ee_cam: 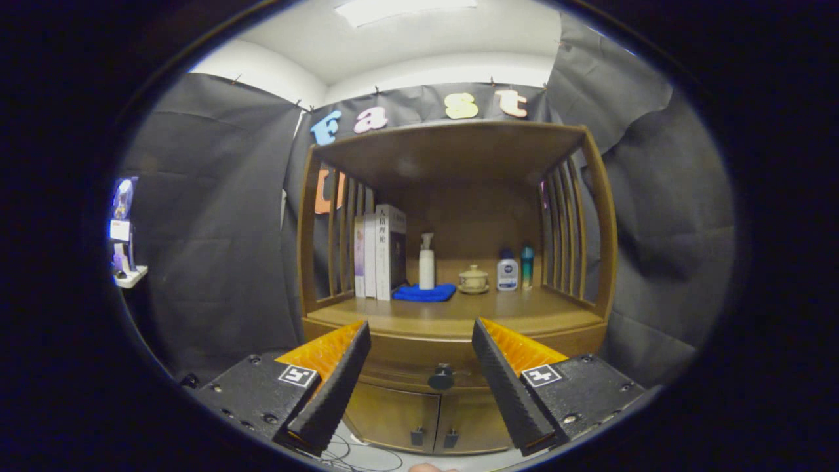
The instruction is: Pull open the drawer, take out the items inside it, and place them on the countertop above the cabinet.
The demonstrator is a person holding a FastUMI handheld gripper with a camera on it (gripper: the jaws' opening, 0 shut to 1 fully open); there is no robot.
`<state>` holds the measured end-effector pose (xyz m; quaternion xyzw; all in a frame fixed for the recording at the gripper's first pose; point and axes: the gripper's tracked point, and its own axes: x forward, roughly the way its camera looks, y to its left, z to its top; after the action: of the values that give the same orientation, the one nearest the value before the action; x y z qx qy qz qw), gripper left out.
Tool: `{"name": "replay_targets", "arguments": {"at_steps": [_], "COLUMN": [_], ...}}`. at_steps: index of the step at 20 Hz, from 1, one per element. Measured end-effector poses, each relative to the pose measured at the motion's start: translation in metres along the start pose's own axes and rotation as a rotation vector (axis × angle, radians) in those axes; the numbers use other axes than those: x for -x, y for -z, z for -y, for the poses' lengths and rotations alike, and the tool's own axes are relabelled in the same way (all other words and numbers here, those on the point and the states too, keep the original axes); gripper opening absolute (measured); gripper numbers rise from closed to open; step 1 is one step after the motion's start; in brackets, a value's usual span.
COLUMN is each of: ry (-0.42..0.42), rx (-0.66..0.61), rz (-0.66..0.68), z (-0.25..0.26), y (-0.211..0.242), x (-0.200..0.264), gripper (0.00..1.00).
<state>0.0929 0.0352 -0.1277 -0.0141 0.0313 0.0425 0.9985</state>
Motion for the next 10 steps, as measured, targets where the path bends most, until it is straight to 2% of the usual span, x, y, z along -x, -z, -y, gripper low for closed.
{"name": "replay_targets", "arguments": {"at_steps": [5, 10], "ry": [0.057, 0.078], "rx": [-0.035, -0.07], "rz": [-0.068, -0.14], "z": [0.015, 0.026], "y": [0.051, 0.095], "x": [-0.043, -0.088], "gripper": [0.98, 0.84]}}
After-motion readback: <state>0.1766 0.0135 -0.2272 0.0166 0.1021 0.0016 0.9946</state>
